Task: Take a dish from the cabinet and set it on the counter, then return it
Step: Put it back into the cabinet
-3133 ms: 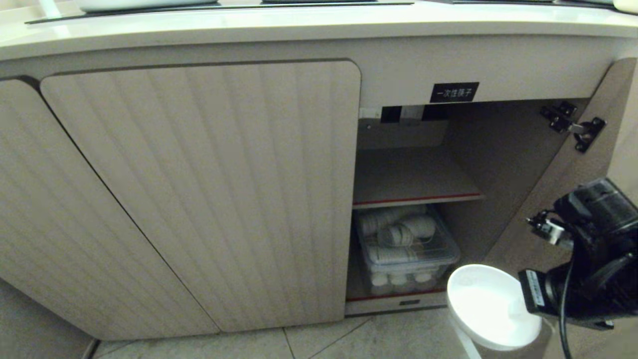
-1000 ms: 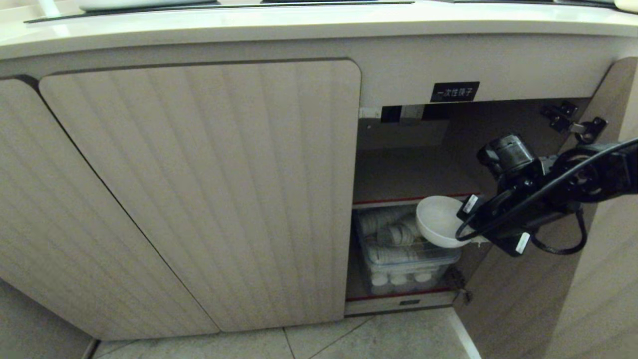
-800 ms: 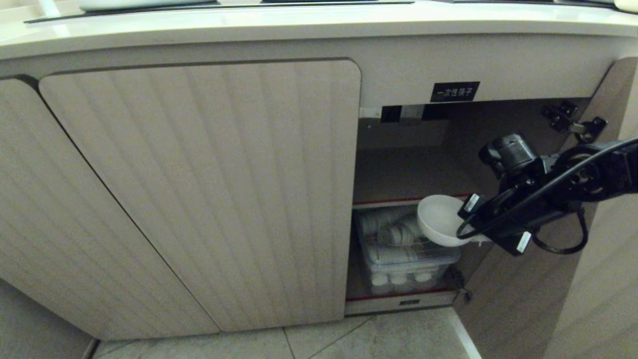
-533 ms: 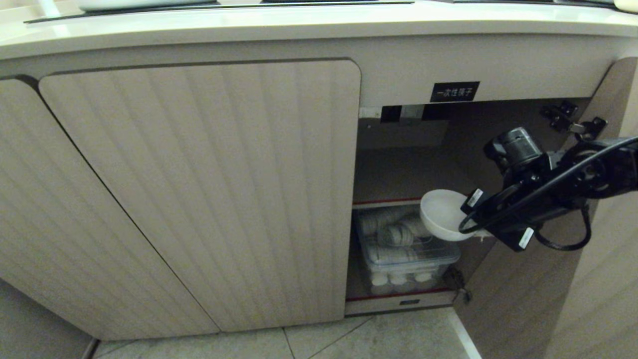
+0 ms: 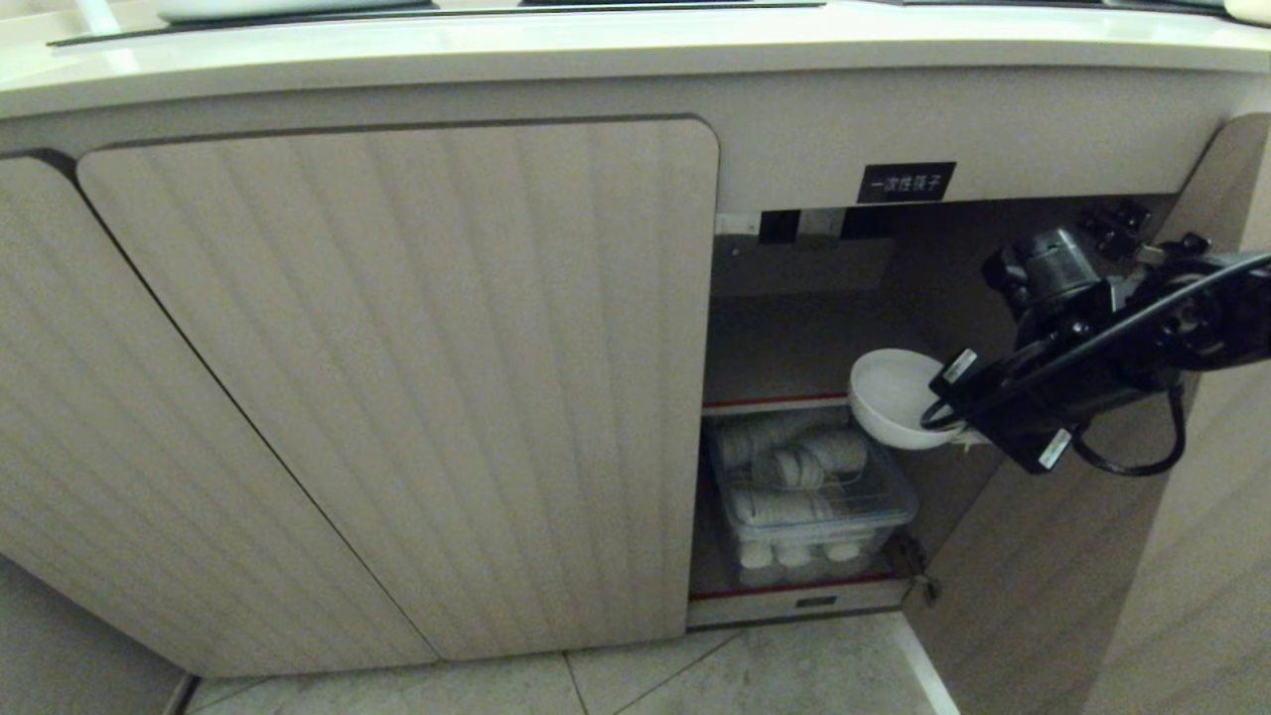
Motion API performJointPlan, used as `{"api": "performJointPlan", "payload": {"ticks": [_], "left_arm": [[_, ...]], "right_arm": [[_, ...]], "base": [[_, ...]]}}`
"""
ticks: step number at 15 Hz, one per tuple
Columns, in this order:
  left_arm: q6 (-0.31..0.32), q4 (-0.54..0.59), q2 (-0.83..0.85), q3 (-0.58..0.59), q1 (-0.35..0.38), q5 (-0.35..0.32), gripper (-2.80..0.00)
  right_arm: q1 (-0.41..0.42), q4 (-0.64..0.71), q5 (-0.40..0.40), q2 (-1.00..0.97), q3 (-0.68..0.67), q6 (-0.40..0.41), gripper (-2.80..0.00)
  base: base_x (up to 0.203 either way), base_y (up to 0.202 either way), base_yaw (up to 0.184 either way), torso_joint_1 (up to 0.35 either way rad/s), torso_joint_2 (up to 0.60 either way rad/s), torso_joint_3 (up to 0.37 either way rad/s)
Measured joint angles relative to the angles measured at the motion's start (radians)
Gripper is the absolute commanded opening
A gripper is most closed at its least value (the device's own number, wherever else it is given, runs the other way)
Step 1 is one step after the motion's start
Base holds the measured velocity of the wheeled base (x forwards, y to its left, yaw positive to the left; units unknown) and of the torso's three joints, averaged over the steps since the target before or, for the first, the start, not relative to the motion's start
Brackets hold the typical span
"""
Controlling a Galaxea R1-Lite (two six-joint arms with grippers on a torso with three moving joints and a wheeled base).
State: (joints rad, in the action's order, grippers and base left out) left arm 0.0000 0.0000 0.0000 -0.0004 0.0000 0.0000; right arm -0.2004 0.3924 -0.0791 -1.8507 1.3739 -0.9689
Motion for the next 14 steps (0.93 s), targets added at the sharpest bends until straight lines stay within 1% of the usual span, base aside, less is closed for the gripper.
{"api": "performJointPlan", "payload": {"ticks": [5, 14], "left_arm": [[0.0, 0.0, 0.0, 0.0, 0.0, 0.0, -2.8], [0.0, 0.0, 0.0, 0.0, 0.0, -0.001, -2.8]], "right_arm": [[0.022, 0.013, 0.0, -0.049, 0.105, 0.008, -2.8], [0.031, 0.135, 0.004, -0.165, 0.305, 0.011, -2.8]], "base": [[0.0, 0.0, 0.0, 0.0, 0.0, 0.0], [0.0, 0.0, 0.0, 0.0, 0.0, 0.0]]}}
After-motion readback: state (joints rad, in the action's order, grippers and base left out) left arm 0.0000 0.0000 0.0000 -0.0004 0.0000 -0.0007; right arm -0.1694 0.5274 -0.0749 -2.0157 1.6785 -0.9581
